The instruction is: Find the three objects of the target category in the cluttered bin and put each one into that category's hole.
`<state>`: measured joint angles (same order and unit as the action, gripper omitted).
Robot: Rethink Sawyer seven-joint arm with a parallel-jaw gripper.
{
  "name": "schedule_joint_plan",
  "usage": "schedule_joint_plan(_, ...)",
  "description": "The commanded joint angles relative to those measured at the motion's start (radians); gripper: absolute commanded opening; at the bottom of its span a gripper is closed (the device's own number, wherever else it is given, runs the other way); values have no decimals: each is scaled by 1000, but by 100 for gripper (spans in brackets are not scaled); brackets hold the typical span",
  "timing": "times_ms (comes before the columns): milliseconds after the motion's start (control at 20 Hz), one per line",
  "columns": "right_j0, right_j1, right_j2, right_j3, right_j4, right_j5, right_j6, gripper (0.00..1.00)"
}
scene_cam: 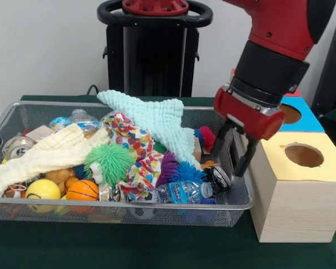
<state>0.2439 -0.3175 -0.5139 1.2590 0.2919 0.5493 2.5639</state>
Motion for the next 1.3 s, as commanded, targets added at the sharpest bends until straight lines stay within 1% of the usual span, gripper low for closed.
schedule_joint_plan(50, -42, -16, 64, 157, 30, 19, 176, 100)
schedule_joint_plan(250, -73, -15, 102, 191, 31, -42, 154, 100)
schedule_joint_plan(400, -98, -25, 131, 214, 41, -55, 140, 100)
schedule_joint_plan(550, -106, -28, 137, 214, 48, -35, 139, 100)
schedule_joint_plan(1000, -160, -18, 178, 225, 27, -95, 91, 100)
schedule_joint_plan(1300, -164, -6, 180, 217, 17, -109, 97, 100)
